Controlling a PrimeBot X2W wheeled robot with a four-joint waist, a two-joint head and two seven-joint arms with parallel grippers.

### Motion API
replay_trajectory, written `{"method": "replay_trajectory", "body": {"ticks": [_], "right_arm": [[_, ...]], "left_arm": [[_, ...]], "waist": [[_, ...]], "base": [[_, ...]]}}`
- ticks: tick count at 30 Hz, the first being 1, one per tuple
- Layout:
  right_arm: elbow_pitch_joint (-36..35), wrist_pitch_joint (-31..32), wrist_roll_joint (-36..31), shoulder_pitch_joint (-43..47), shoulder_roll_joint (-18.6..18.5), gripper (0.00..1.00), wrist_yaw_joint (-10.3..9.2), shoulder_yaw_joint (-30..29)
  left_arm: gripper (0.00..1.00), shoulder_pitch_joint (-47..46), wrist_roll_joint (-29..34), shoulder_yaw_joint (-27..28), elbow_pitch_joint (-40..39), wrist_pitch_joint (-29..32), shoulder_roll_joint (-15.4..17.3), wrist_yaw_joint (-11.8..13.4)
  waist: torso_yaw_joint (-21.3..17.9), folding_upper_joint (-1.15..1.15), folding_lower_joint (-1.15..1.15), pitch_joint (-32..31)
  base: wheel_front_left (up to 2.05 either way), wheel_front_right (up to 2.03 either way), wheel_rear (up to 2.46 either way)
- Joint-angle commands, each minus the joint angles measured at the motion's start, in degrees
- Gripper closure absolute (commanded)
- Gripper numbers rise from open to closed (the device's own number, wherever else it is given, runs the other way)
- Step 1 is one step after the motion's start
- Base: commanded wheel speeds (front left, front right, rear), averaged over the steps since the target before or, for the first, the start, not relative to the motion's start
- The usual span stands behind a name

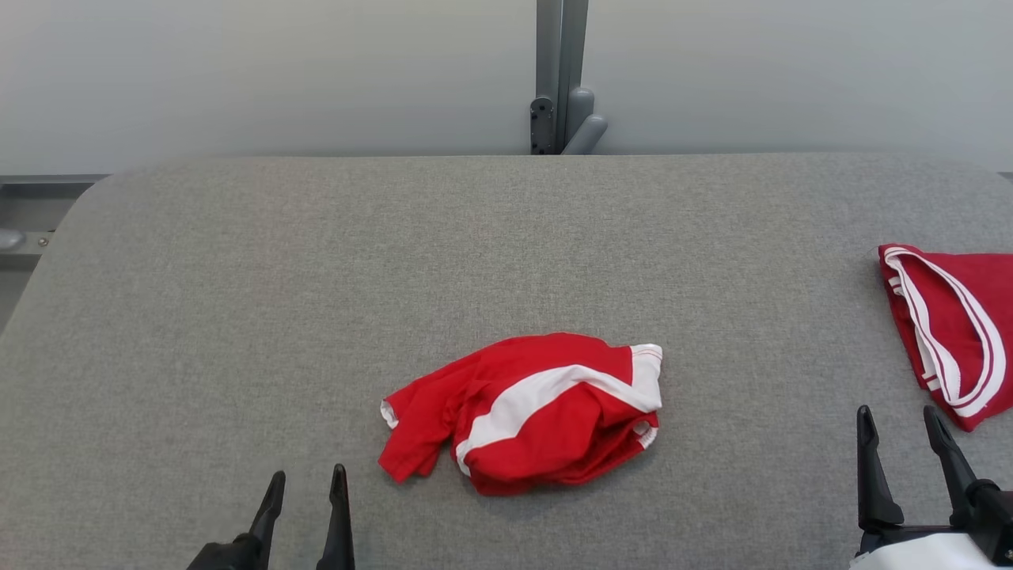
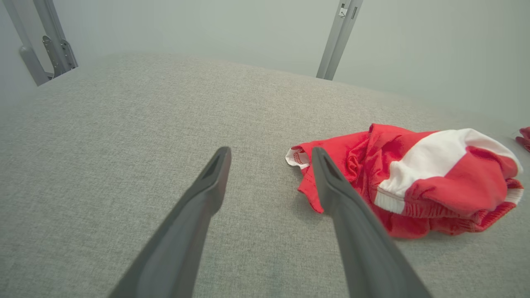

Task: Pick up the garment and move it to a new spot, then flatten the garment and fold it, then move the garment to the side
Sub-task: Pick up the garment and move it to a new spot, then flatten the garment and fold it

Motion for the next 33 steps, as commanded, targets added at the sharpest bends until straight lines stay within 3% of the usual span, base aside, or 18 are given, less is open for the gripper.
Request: {"method": "replay_trajectory", "body": {"ticks": [1, 9, 18, 22, 27, 33], "right_arm": [[-0.12, -0.17, -0.48, 0.79, -0.16, 0.0, -0.06, 0.1], [0.76, -0.17, 0.34, 1.01, -0.16, 0.0, -0.06, 0.6], [1.43, -0.17, 0.84, 0.28, -0.16, 0.0, -0.06, 1.2], [1.58, -0.17, 0.87, 0.32, -0.16, 0.0, -0.06, 1.42], [1.33, -0.17, 0.45, -0.3, -0.16, 0.0, -0.06, 1.69], [1.18, -0.17, 0.09, -1.52, -0.16, 0.0, -0.06, 2.46]], "left_arm": [[0.0, 0.84, 1.22, 1.08, 0.0, -0.17, -0.74, -1.15], [0.0, 1.37, 6.49, 6.0, -0.57, -0.16, -3.96, -6.3], [0.0, 1.29, 8.4, 8.55, 0.75, -0.17, -5.67, -9.13], [0.0, -0.19, 1.55, 5.43, 4.26, 0.5, -6.04, -11.37], [0.0, -3.84, -12.02, -1.85, 4.35, 8.46, -6.08, -12.4], [0.0, -9.71, -21.49, -6.31, 4.5, 16.5, -6.06, -10.18]], "waist": [[-0.09, 0.61, 0.0, -0.07], [-0.72, 0.61, 0.0, -0.53], [-1.27, 0.61, 0.0, -0.39], [-1.21, 0.61, 0.0, -0.27], [-1.02, 0.61, 0.0, 0.48], [-1.24, 0.61, 0.0, 1.99]], "base": [[0.0, 0.0, 0.0], [0.0, 0.0, 0.0], [0.0, 0.0, 0.0], [0.0, 0.0, 0.0], [0.0, 0.0, 0.0], [0.0, 0.0, 0.0]]}}
